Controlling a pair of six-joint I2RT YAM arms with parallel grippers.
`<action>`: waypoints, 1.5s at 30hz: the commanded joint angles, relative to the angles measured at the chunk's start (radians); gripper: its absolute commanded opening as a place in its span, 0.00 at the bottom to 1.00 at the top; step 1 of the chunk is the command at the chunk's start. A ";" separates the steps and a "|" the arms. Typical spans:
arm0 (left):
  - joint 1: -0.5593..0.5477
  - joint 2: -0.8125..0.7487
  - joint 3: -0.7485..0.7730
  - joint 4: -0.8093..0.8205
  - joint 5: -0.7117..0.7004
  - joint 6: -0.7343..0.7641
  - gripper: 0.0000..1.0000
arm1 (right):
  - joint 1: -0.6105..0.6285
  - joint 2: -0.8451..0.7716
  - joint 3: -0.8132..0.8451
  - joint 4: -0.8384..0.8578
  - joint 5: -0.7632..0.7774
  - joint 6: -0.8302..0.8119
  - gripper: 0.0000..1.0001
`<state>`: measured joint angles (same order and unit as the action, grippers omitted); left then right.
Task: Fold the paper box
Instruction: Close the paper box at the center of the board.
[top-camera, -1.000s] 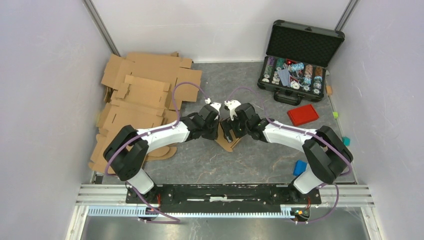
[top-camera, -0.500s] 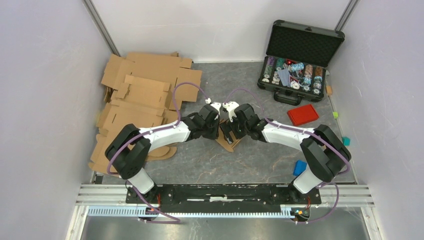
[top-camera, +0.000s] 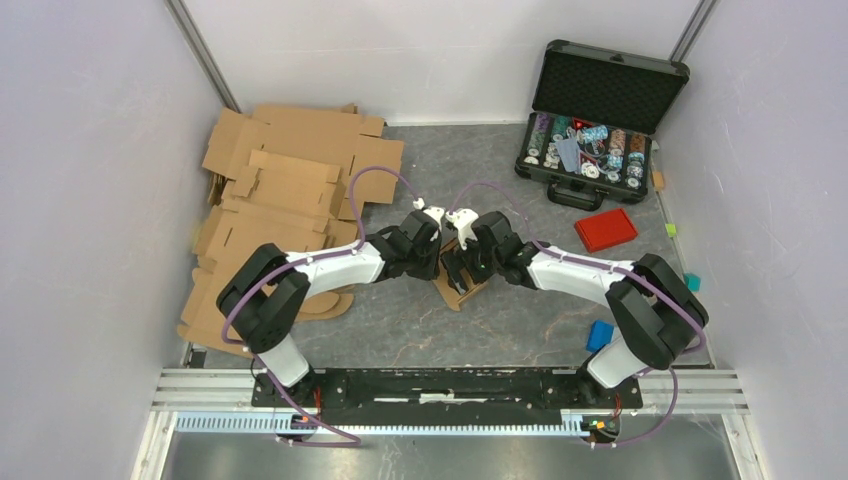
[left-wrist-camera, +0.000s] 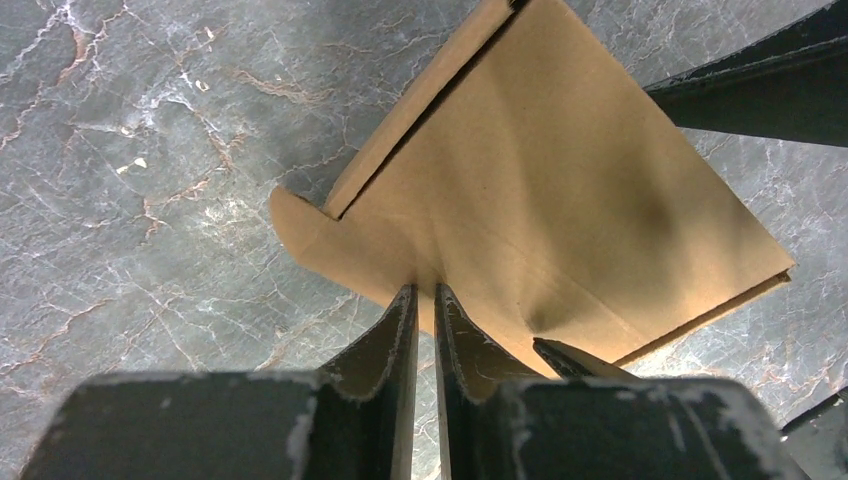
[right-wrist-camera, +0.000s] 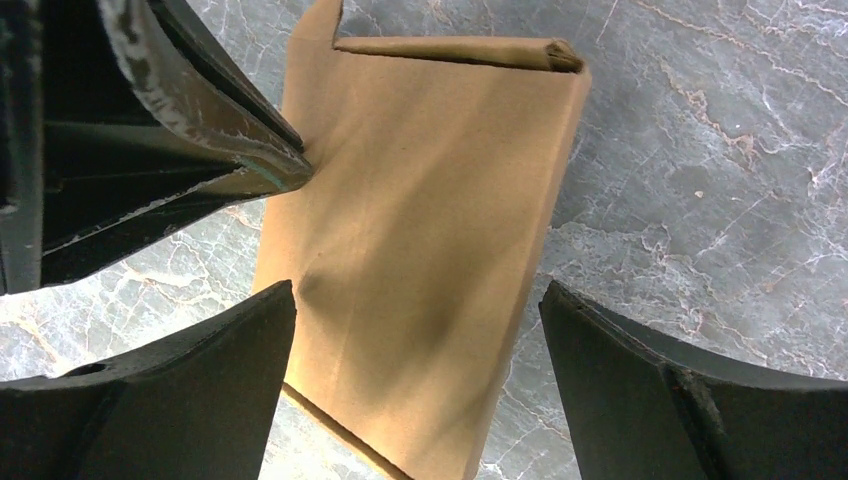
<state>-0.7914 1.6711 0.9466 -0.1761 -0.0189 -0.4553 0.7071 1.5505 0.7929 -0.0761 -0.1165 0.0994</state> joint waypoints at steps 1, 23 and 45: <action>0.004 0.005 0.009 0.032 0.014 -0.013 0.17 | 0.004 -0.045 -0.006 0.024 -0.007 0.001 0.98; 0.004 -0.010 0.005 0.078 0.075 -0.037 0.17 | 0.039 -0.127 0.001 -0.061 0.156 0.032 0.98; 0.006 -0.002 0.001 0.104 0.102 -0.050 0.17 | 0.087 -0.030 -0.018 -0.054 0.216 0.080 0.98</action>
<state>-0.7910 1.6733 0.9466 -0.1081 0.0628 -0.4675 0.7902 1.4963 0.7853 -0.1509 0.0589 0.1642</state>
